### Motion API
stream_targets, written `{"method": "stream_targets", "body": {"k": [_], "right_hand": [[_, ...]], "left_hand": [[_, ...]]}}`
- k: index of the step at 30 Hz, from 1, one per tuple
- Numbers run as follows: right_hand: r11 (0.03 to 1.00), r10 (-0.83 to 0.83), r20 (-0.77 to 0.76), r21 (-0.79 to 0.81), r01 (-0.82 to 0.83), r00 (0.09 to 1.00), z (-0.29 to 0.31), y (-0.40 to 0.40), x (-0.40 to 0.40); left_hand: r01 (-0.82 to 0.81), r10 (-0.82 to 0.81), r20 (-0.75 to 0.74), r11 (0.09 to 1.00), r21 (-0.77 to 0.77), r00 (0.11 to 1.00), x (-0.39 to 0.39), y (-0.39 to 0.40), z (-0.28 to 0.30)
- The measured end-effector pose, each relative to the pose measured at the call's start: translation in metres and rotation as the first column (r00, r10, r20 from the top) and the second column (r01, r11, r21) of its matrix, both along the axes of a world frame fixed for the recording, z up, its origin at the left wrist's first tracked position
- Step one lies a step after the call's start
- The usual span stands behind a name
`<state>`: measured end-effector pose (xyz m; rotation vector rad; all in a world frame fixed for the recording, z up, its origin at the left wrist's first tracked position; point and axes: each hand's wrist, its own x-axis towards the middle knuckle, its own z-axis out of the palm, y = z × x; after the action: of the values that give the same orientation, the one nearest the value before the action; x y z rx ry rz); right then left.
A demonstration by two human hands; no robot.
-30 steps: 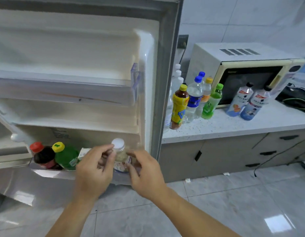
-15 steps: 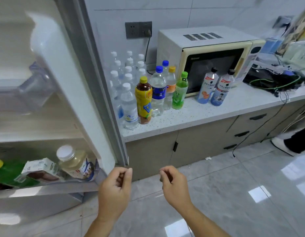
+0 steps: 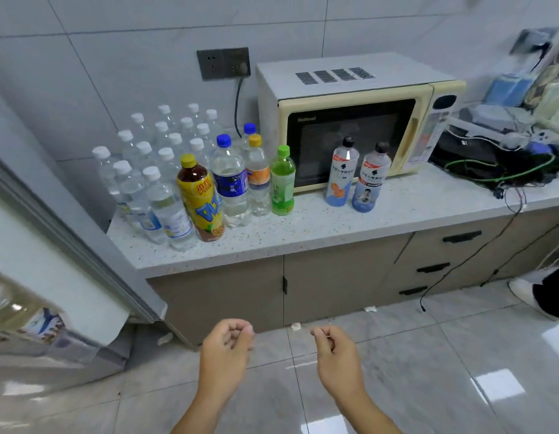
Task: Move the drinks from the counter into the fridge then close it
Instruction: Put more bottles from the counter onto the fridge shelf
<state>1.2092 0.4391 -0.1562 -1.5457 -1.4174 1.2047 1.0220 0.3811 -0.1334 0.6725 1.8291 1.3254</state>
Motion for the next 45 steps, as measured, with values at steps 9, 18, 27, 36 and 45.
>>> {"method": "stream_targets", "body": {"k": [9, 18, 27, 36, 45], "right_hand": [[0.995, -0.063, -0.093, -0.081, 0.055, 0.994, 0.0, 0.085, 0.038], [0.987, -0.16, -0.048, -0.022, 0.159, 0.986, 0.008, 0.197, 0.073], [0.975, -0.216, -0.019, 0.045, 0.216, 0.976, 0.042, 0.329, 0.071], [0.981, -0.057, -0.114, 0.181, 0.077, 0.992, 0.046, 0.407, 0.068], [0.981, 0.044, -0.07, 0.193, -0.03, 0.997, 0.044, 0.41, 0.079]], "left_hand": [[-0.054, 0.062, 0.191, 0.997, -0.048, 0.98, 0.034, 0.065, 0.005], [0.176, -0.172, 0.185, 0.984, -0.007, 0.968, 0.06, 0.237, 0.025], [0.29, -0.287, -0.08, 0.957, 0.023, 0.955, 0.062, 0.39, 0.043], [0.445, -0.431, -0.153, 0.893, 0.068, 0.889, 0.065, 0.451, 0.045], [0.336, -0.321, -0.195, 0.941, 0.045, 0.927, 0.087, 0.451, 0.06]]}}
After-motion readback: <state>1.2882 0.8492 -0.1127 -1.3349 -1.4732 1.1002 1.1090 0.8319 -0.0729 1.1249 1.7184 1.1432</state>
